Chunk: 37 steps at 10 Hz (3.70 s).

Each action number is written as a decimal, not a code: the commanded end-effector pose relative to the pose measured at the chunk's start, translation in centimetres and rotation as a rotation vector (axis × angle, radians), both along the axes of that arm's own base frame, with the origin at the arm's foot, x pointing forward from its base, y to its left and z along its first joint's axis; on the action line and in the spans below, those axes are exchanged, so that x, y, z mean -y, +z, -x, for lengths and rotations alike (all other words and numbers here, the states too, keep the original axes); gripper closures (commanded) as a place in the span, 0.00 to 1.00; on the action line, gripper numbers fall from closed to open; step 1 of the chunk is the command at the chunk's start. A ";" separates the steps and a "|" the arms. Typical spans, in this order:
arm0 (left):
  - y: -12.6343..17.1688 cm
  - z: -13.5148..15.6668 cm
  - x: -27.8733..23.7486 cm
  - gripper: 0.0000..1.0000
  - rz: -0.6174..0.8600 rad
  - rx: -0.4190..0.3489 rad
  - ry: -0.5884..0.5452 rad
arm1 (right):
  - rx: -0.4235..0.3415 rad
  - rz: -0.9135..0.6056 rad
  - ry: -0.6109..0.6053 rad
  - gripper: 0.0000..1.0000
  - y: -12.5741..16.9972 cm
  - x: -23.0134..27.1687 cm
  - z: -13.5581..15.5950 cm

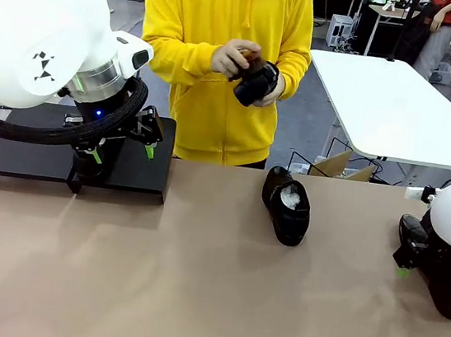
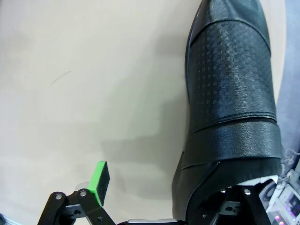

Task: Organize the shoes by placing them on the stand.
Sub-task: Pick up one Shoe and place it in the middle of the table.

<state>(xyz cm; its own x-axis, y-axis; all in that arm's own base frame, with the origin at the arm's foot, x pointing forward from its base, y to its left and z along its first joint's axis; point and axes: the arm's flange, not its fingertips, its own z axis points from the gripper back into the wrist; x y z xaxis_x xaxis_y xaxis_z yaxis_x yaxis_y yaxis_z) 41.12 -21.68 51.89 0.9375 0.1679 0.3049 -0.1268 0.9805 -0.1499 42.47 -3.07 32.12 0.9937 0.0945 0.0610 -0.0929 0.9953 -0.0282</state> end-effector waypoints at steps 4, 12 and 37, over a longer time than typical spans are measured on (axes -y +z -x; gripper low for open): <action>0.2 0.0 -0.2 0.05 -0.009 0.002 0.005 | 0.026 -0.048 0.012 0.83 -0.1 1.5 -0.2; 0.2 0.0 -0.2 0.05 -0.009 0.002 0.005 | -0.080 -0.015 -0.131 1.00 1.9 1.1 -0.1; 0.2 0.0 -0.2 0.05 -0.009 0.002 0.005 | 0.117 0.020 -0.024 1.00 16.0 -31.0 20.6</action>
